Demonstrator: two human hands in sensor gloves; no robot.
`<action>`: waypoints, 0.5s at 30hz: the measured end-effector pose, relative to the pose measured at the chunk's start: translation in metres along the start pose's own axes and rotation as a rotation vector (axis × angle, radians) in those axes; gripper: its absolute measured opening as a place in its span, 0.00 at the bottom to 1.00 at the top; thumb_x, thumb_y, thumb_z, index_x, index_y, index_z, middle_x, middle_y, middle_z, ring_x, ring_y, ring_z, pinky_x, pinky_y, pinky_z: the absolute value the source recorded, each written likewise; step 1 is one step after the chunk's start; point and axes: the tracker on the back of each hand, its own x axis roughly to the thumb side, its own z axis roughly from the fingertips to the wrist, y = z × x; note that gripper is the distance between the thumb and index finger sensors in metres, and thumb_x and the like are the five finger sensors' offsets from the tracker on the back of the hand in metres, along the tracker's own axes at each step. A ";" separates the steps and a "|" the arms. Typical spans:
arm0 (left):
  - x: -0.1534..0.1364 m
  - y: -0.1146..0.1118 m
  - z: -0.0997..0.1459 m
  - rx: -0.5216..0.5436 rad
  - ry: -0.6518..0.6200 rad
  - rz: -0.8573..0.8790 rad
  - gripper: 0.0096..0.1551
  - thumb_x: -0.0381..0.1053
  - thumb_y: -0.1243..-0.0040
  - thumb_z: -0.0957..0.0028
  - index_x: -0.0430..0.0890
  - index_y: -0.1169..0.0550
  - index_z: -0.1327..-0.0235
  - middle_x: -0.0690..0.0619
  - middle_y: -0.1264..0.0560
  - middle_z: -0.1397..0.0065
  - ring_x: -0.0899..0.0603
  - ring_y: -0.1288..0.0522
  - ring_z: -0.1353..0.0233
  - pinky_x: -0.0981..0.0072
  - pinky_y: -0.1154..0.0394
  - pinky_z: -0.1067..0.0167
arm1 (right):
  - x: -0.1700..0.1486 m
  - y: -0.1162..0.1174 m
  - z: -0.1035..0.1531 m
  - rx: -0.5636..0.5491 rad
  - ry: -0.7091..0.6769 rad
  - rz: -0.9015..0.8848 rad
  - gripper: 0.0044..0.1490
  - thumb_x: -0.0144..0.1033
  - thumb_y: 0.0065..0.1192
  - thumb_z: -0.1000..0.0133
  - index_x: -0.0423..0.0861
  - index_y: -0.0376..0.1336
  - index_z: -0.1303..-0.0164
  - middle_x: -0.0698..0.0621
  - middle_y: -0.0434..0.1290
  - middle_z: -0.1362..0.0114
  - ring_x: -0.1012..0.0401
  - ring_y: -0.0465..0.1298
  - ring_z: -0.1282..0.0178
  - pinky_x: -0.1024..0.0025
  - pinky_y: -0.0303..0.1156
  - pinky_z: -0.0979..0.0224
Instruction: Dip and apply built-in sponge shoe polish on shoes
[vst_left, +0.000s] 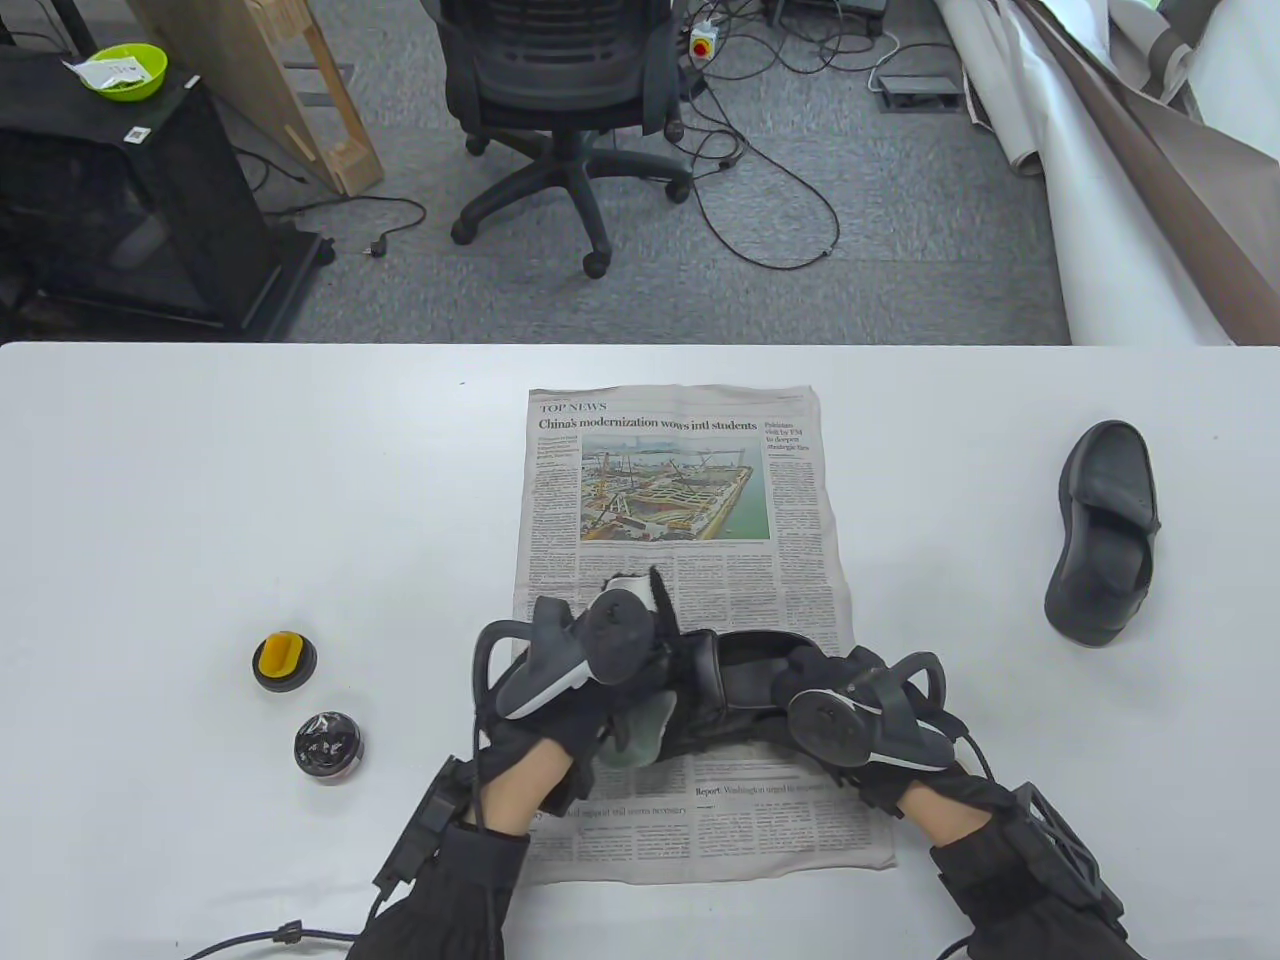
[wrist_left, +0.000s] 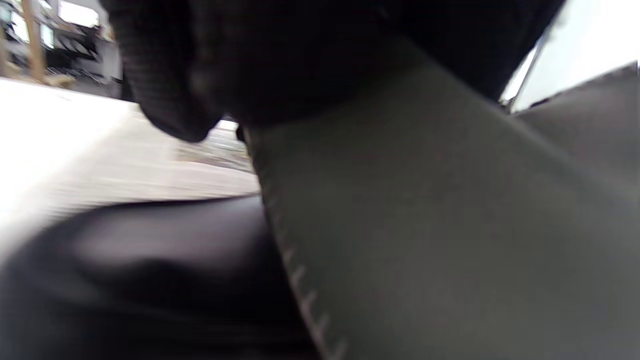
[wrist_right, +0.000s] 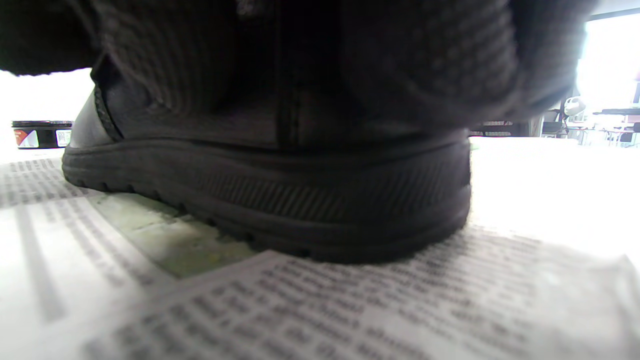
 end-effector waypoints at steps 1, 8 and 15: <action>0.006 -0.003 -0.004 -0.002 0.005 0.032 0.34 0.59 0.27 0.57 0.53 0.24 0.37 0.58 0.13 0.60 0.57 0.16 0.76 0.55 0.17 0.44 | 0.000 0.000 0.000 0.000 0.001 0.000 0.27 0.62 0.65 0.61 0.54 0.74 0.63 0.52 0.75 0.47 0.65 0.81 0.73 0.61 0.81 0.45; 0.025 -0.012 -0.009 -0.001 0.118 -0.143 0.34 0.59 0.27 0.56 0.52 0.24 0.36 0.58 0.13 0.61 0.58 0.17 0.78 0.57 0.16 0.47 | 0.000 0.000 0.000 0.001 -0.004 0.000 0.27 0.62 0.65 0.61 0.54 0.74 0.63 0.52 0.75 0.48 0.65 0.81 0.73 0.61 0.81 0.45; -0.002 -0.013 -0.006 -0.059 0.201 -0.197 0.33 0.59 0.28 0.55 0.52 0.24 0.36 0.57 0.12 0.61 0.57 0.17 0.78 0.57 0.16 0.47 | 0.000 0.000 0.000 0.003 0.001 0.005 0.27 0.62 0.65 0.61 0.54 0.74 0.63 0.52 0.75 0.48 0.65 0.81 0.73 0.61 0.81 0.45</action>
